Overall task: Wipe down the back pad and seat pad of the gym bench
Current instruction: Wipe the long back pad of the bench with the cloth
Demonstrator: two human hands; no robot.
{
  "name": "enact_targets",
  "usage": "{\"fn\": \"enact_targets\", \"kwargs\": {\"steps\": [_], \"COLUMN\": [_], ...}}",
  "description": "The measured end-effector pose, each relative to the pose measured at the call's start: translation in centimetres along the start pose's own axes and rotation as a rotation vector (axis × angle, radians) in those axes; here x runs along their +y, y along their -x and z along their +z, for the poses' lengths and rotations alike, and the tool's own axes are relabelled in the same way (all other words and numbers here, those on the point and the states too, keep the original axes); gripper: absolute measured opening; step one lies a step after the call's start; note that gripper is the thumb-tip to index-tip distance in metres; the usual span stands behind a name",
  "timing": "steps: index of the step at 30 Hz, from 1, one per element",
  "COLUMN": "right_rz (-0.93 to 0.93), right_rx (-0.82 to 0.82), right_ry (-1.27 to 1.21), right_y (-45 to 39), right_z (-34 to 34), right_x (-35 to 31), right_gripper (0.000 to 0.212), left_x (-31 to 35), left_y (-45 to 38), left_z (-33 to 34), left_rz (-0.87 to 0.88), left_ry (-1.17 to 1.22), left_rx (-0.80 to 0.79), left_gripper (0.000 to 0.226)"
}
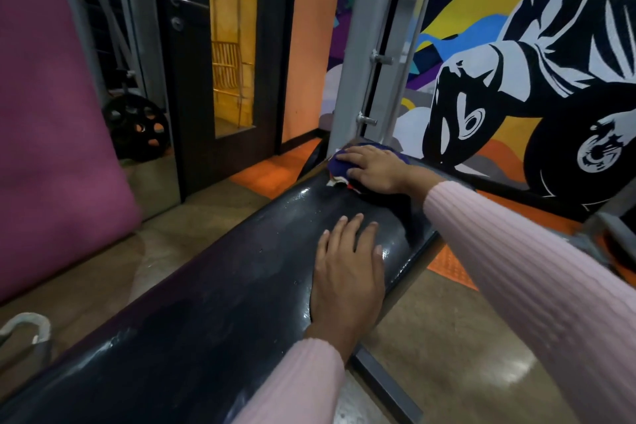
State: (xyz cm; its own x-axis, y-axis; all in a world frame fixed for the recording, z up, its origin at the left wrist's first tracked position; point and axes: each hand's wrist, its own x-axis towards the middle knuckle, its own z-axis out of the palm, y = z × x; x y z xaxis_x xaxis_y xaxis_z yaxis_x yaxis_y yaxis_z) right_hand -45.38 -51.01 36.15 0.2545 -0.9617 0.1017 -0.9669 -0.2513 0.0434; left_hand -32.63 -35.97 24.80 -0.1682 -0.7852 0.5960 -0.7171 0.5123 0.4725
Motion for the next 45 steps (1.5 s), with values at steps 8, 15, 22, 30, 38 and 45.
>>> {"fn": "enact_targets", "kwargs": {"steps": [8, 15, 22, 30, 38, 45], "right_rz": [0.147, 0.071, 0.092, 0.057, -0.030, 0.060], "right_rx": [-0.097, -0.051, -0.142, -0.050, -0.110, -0.007], "right_ry": [0.077, -0.085, 0.139, -0.009, 0.142, -0.047], "right_y": [-3.7, -0.9, -4.0, -2.2, -2.3, 0.1], "right_z": [-0.3, -1.5, 0.1, -0.7, 0.6, -1.0], "right_x": [-1.7, 1.4, -3.0, 0.6, -3.5, 1.3], "right_gripper": [0.055, 0.049, 0.059, 0.049, 0.054, 0.047], "left_x": [0.1, 0.1, 0.1, -0.1, -0.2, -0.2], "left_y": [0.0, 0.1, 0.0, 0.0, 0.0, 0.1], "left_z": [0.0, 0.1, 0.0, 0.0, 0.1, 0.3], "left_rz": [-0.004, -0.003, -0.001, -0.009, -0.015, -0.004], "left_ry": [-0.006, 0.021, 0.004, 0.055, 0.054, 0.059], "left_rx": [0.013, 0.019, 0.027, 0.003, 0.013, 0.031], "left_gripper": [0.048, 0.046, 0.046, 0.043, 0.042, 0.041]}}
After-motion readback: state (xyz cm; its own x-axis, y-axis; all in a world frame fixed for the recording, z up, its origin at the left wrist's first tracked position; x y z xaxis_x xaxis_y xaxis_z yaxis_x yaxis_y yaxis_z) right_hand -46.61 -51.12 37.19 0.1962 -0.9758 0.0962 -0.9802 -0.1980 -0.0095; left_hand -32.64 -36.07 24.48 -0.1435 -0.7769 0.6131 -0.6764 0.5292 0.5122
